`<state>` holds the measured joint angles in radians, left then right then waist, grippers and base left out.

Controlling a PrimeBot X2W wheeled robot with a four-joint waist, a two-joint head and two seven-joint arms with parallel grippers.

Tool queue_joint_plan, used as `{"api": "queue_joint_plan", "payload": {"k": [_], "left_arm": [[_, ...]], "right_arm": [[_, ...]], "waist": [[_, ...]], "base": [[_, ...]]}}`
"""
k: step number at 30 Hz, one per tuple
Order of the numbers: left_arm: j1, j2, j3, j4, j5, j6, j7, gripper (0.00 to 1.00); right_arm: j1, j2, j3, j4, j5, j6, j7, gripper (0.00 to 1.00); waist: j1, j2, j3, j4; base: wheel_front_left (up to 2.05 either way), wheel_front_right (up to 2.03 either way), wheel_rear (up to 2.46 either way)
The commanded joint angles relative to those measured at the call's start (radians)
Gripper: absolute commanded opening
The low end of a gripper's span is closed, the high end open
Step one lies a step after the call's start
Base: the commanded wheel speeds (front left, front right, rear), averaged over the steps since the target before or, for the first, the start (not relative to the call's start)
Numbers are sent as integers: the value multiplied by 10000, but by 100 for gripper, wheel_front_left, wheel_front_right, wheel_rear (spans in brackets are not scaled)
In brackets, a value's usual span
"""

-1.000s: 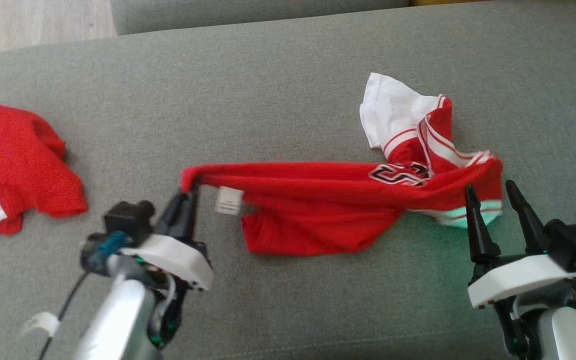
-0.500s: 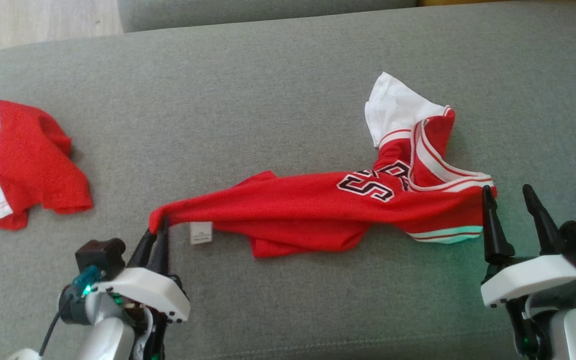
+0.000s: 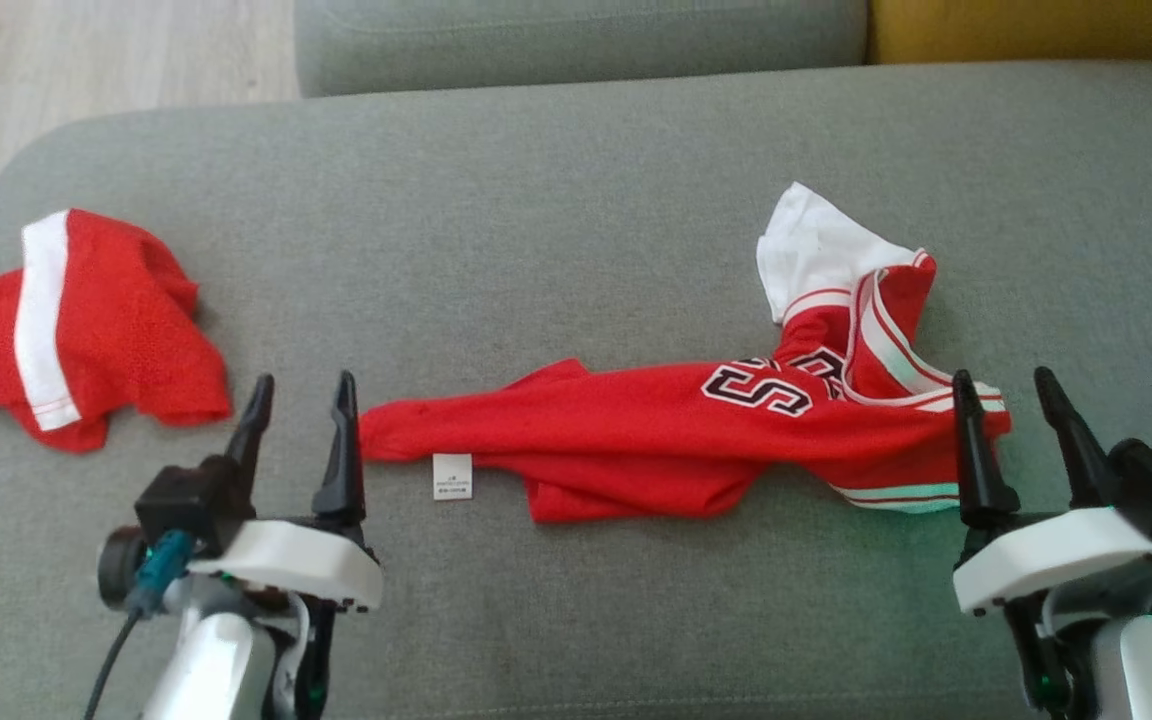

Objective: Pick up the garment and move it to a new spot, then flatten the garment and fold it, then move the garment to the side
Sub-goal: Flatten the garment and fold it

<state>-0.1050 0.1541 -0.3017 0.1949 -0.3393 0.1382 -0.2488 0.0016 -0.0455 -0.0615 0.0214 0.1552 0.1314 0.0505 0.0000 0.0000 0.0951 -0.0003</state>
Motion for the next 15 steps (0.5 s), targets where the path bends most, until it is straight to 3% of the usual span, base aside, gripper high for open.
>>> {"api": "queue_joint_plan", "payload": {"k": [1, 6, 15], "left_arm": [[-200, 211, 507, -514, 210, 94, -111, 100], [-67, 465, 772, -1110, 719, 243, -125, 100], [530, 778, 658, -1418, 913, 125, -81, 100]], "right_arm": [[-232, -47, 311, -421, -69, -7, 47, 100], [-95, -47, 414, -525, -133, -7, 135, 100], [175, -47, 647, -579, -147, -7, 238, 100]], "waist": [[0, 0, -130, 94], [0, 0, -343, 196], [0, 0, -573, 193]], "base": [[0, 0, 0], [0, 0, 0], [0, 0, 0]]}}
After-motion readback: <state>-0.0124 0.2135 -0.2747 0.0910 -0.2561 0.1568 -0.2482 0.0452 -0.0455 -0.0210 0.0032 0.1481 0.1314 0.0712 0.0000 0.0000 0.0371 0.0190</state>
